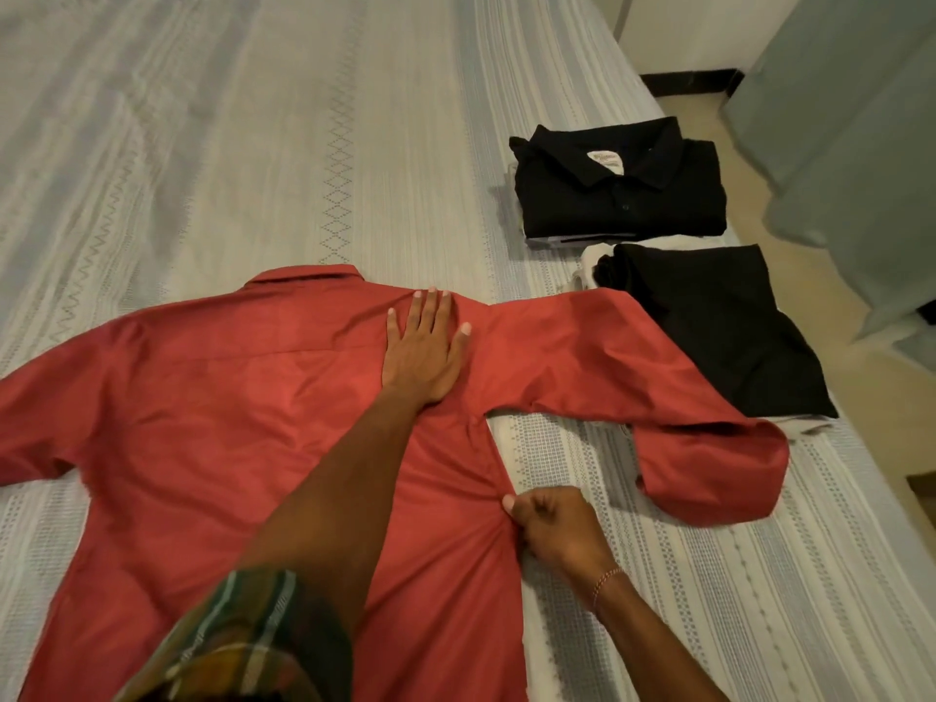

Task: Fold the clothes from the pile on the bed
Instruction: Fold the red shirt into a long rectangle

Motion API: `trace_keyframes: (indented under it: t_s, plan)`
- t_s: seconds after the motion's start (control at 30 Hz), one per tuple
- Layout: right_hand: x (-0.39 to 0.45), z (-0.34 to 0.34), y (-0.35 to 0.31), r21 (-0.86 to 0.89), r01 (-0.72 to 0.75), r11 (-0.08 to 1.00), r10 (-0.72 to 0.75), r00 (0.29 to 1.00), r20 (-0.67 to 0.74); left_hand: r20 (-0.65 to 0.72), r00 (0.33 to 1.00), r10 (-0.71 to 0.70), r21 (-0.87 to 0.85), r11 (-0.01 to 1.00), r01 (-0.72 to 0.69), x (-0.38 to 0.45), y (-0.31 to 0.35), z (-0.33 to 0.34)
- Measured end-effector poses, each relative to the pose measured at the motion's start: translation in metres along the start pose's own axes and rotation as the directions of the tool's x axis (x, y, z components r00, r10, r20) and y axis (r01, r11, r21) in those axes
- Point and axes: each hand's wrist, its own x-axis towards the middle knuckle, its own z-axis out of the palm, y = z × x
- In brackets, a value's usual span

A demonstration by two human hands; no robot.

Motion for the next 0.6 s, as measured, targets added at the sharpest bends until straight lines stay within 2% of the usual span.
trace_keyframes:
  t_s: [0.07, 0.13, 0.23, 0.37, 0.6]
  plan:
    - [-0.003, 0.001, -0.002, -0.024, 0.029, 0.999, -0.028, 0.999, 0.017, -0.014, 0.998, 0.068, -0.046, 0.997, -0.069, -0.009, -0.004, -0.004]
    - [-0.011, 0.003, -0.004, -0.060, 0.011, 0.998, -0.011, 1.000, 0.003, -0.029, 0.992, 0.125, -0.013, 0.992, -0.126, -0.027, -0.009, -0.008]
    - [-0.025, 0.011, 0.000, -0.134, -0.006, 0.991, 0.004, 1.000, -0.017, -0.052, 0.989, 0.140, 0.049, 0.989, -0.138, -0.065, -0.014, -0.012]
    - [-0.049, 0.018, 0.023, -0.024, -0.101, 0.995, 0.101, 0.994, 0.041, -0.084, 0.980, 0.183, 0.107, 0.979, -0.174, -0.127, -0.015, -0.012]
    - [-0.116, 0.028, 0.070, 0.008, -0.193, 0.981, 0.189, 0.968, 0.167, -0.030, 0.953, 0.301, 0.186, 0.939, -0.291, -0.241, 0.007, -0.001]
